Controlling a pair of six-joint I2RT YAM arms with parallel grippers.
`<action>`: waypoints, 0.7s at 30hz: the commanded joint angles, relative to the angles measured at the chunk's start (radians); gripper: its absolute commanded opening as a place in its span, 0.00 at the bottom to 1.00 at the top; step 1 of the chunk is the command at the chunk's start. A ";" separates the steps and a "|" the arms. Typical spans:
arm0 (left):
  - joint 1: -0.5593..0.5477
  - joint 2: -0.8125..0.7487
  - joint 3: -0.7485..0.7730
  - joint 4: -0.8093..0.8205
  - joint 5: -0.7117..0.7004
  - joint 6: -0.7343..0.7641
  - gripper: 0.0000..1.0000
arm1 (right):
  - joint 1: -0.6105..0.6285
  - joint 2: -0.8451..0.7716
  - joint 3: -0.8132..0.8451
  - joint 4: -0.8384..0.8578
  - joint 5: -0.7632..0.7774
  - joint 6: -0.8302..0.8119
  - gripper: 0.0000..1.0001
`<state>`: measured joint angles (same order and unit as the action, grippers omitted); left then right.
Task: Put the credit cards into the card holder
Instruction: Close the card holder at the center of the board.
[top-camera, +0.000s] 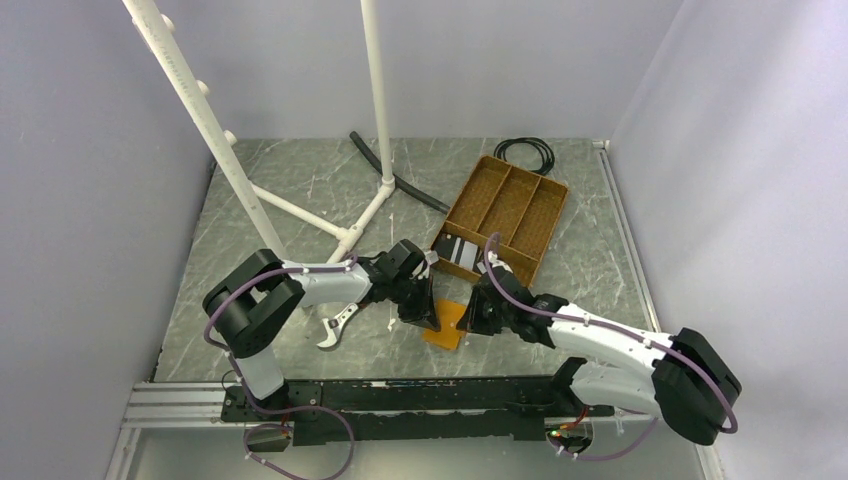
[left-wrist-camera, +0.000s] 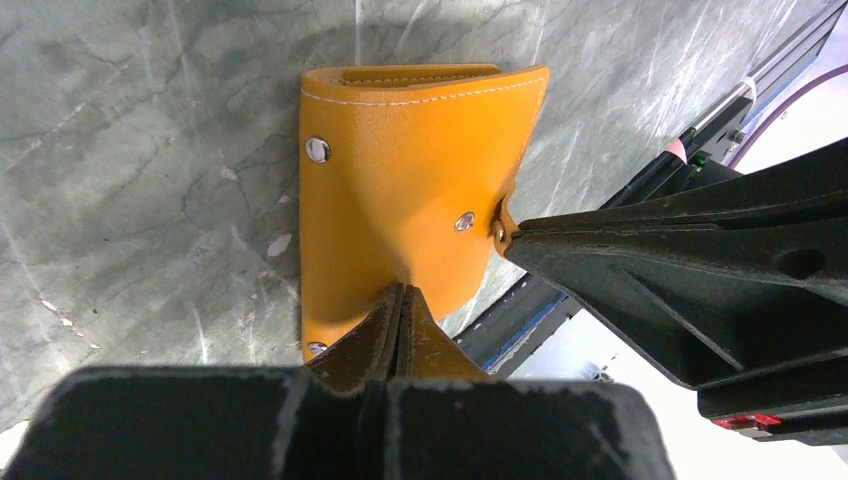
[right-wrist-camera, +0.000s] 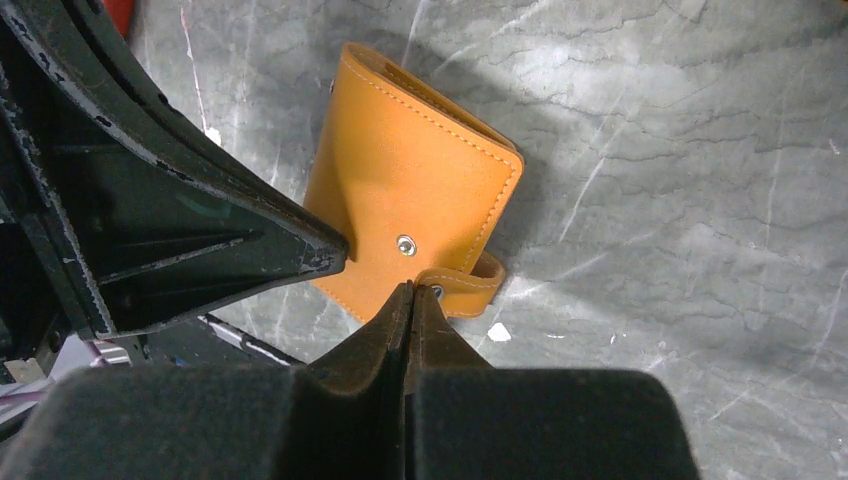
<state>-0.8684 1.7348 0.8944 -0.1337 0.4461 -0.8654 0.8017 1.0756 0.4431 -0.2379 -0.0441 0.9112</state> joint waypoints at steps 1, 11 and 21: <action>-0.016 0.022 -0.002 -0.042 -0.051 0.028 0.00 | -0.012 0.016 0.037 0.093 -0.024 0.024 0.00; -0.019 0.030 -0.003 -0.039 -0.047 0.029 0.00 | -0.027 -0.017 0.009 0.149 -0.032 0.045 0.00; -0.020 0.025 -0.003 -0.039 -0.050 0.028 0.00 | -0.033 0.064 0.031 0.130 -0.056 0.021 0.00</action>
<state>-0.8719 1.7348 0.8944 -0.1318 0.4446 -0.8589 0.7727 1.1267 0.4442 -0.1566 -0.0883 0.9421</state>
